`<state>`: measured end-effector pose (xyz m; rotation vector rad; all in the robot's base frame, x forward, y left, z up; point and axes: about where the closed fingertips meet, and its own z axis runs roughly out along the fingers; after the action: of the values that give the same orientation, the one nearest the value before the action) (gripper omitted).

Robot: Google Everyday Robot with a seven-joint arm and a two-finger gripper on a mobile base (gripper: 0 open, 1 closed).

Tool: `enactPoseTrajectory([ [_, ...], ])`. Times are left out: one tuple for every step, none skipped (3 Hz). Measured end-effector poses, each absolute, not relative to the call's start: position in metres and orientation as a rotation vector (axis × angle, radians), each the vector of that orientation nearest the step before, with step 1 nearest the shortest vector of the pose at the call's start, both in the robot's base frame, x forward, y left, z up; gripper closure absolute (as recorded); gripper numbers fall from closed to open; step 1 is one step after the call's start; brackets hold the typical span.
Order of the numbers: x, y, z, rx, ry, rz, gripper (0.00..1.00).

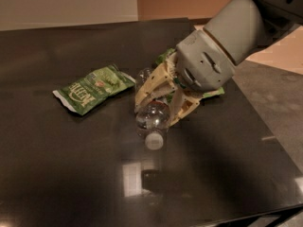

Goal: Place water bottle upright

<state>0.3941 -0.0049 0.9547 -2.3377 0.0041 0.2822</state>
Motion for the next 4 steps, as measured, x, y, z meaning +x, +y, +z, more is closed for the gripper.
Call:
enactPoseTrajectory([
  [0.406, -0.019, 0.964, -2.168, 0.068, 0.328, 1.00],
  [0.418, -0.031, 0.987, -1.946, 0.121, 0.406, 1.00],
  [0.425, -0.037, 1.005, -1.806, 0.142, 0.486, 1.00],
  [0.427, -0.034, 1.017, -1.737, 0.137, 0.561, 1.00],
])
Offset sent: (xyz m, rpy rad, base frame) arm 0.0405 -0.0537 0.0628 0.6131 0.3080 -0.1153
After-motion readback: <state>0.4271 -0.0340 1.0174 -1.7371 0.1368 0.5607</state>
